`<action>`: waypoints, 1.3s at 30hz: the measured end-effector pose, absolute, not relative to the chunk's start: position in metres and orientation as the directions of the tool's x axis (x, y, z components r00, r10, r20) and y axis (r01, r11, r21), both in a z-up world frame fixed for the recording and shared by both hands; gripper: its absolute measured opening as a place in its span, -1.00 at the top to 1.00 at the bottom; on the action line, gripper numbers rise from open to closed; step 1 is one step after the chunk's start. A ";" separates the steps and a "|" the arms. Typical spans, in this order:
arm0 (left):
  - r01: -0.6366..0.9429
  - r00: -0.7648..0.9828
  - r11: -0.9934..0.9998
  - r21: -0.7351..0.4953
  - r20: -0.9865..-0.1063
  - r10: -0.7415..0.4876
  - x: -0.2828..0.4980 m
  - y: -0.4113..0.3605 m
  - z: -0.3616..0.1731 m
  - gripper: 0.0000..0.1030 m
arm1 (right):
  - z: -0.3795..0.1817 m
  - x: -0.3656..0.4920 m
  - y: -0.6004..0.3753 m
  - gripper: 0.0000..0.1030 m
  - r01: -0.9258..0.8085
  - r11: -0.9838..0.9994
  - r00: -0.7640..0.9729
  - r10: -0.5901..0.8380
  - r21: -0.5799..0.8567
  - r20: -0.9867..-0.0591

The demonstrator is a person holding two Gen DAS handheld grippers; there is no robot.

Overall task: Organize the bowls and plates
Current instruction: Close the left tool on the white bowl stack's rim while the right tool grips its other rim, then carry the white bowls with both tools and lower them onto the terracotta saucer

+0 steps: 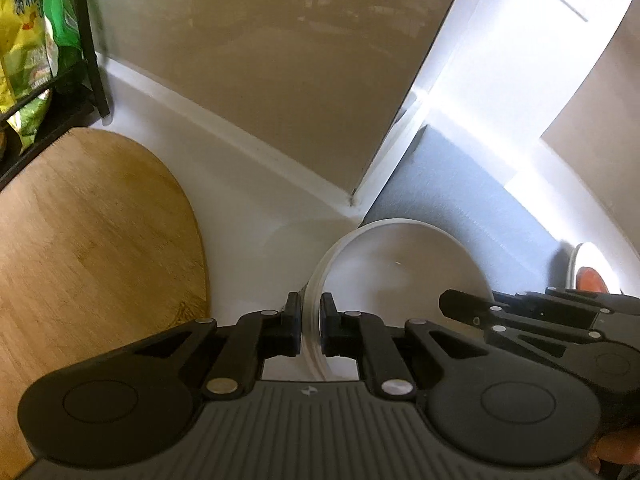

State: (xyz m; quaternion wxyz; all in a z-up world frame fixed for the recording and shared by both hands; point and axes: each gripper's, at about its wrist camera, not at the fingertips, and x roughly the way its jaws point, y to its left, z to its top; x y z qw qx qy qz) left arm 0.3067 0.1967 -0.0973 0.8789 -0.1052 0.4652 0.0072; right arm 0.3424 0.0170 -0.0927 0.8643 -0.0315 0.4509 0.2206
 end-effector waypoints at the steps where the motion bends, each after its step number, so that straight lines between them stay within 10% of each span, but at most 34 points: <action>1: -0.108 0.572 0.978 -0.176 -0.816 -0.084 0.306 0.196 -0.094 0.81 | -0.090 0.342 0.016 0.71 -0.409 0.900 0.499 0.359 0.151 -0.789; 39: 0.512 0.510 0.841 -0.173 -0.726 -0.461 0.268 -0.026 -0.031 0.79 | -0.028 0.193 -0.201 0.71 0.117 0.972 0.728 0.055 0.202 -0.684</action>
